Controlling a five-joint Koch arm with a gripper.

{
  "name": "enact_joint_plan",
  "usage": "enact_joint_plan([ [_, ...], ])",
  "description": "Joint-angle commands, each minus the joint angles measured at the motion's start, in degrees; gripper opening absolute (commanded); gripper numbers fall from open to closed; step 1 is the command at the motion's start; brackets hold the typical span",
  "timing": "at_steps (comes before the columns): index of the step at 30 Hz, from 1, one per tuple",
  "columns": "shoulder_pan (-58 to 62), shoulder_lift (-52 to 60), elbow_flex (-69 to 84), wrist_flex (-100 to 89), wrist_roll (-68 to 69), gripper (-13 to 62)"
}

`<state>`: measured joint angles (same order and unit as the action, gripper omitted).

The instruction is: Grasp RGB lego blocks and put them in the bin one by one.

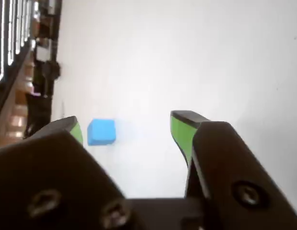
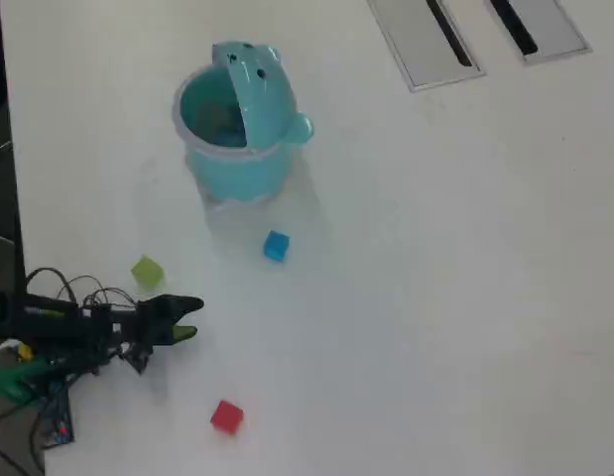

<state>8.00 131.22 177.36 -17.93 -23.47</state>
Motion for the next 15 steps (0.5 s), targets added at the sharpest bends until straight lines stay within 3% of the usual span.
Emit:
enact_joint_plan([
  [1,1.0,3.5,4.3,-4.4,-5.7,33.2],
  [15,3.3,3.7,4.2,-9.6,-18.8,33.6],
])
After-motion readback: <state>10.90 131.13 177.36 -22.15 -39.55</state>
